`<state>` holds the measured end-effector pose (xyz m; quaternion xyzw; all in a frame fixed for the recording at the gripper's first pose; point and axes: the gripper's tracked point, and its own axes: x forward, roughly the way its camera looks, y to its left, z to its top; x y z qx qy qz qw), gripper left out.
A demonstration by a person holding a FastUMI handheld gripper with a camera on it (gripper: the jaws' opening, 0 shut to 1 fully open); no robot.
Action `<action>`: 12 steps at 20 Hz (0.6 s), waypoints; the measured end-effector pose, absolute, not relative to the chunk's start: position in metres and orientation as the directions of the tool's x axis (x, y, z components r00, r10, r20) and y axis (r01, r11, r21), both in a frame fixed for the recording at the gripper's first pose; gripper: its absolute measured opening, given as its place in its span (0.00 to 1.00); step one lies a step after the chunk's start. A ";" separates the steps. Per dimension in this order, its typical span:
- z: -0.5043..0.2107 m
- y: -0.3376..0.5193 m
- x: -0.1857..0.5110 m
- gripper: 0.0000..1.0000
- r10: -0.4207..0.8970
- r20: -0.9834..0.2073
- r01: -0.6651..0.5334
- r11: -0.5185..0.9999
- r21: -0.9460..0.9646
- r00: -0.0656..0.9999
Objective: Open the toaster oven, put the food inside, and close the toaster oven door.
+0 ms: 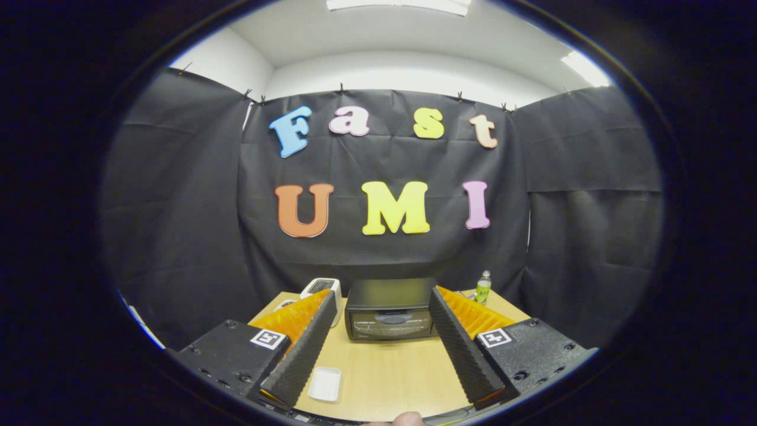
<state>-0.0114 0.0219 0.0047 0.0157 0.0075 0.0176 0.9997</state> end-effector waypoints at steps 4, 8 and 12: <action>0.011 0.021 -0.026 1.00 0.048 -0.019 -0.047 0.998 0.038 0.999; 0.013 0.022 -0.025 1.00 0.063 -0.009 -0.062 0.998 0.028 0.998; 0.018 0.028 -0.017 1.00 0.087 0.007 -0.087 0.996 0.008 0.996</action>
